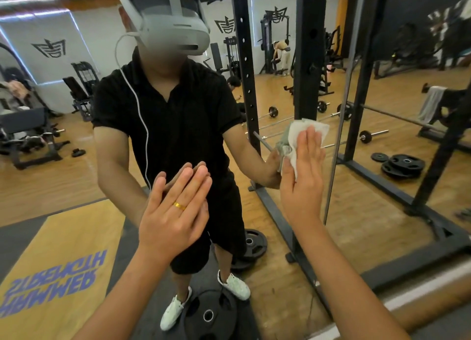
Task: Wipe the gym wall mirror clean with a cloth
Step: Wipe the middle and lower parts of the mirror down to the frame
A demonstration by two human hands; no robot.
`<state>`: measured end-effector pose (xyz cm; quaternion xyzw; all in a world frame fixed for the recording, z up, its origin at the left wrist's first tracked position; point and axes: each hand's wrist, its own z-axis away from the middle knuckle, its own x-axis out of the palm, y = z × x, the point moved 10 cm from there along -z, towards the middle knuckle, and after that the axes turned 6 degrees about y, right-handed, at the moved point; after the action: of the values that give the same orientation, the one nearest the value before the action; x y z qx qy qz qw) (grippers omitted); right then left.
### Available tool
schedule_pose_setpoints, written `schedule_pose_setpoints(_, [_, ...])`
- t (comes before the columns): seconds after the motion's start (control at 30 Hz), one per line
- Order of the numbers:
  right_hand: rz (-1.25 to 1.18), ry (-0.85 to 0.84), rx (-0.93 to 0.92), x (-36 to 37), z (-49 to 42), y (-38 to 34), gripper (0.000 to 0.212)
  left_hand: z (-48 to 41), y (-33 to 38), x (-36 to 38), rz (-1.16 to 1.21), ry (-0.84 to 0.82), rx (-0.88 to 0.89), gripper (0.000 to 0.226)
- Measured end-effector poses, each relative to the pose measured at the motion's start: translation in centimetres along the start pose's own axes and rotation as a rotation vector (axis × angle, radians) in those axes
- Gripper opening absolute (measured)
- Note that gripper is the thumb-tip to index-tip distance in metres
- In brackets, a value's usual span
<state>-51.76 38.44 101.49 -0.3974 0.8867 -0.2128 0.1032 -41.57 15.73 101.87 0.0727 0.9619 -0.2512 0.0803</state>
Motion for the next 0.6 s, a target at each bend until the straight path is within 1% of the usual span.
schedule_pose_setpoints(0.13, [0.014, 0.063, 0.033, -1.0, -4.8, -0.6, 0.055, 0.3, 0.0, 0.1, 0.005, -0.004, -0.006, 0.055])
schedule_pose_setpoints(0.2, [0.026, 0.064, 0.023, -1.0, -5.5, -0.9, 0.053, 0.4, 0.1, 0.1, 0.007, -0.010, -0.009, 0.055])
schedule_pose_setpoints(0.27, [0.033, 0.072, 0.047, -1.0, -4.0, -0.3, 0.050, 0.5, 0.1, 0.3, -0.002, -0.020, -0.003, 0.056])
schedule_pose_setpoints(0.33, [0.033, 0.070, 0.132, -0.8, -0.5, 1.0, 0.051, 0.5, 0.1, 0.3, -0.010, -0.027, 0.007, 0.056])
schedule_pose_setpoints(0.37, [0.035, 0.051, 0.166, -0.6, 1.4, 1.5, 0.051, 0.4, 0.1, 0.3, -0.014, -0.028, 0.010, 0.056])
schedule_pose_setpoints(0.43, [0.042, 0.001, 0.170, -0.2, 3.7, 1.9, 0.052, 0.4, 0.1, 0.3, -0.016, -0.031, 0.013, 0.055])
schedule_pose_setpoints(0.5, [0.036, -0.002, 0.168, -0.3, 3.0, 1.9, 0.052, 0.4, 0.0, 0.4, -0.015, -0.037, 0.013, 0.054])
schedule_pose_setpoints(0.6, [0.011, 0.036, 0.218, -1.0, -0.4, 1.9, 0.053, 0.5, -0.1, 0.4, -0.013, -0.041, 0.010, 0.053])
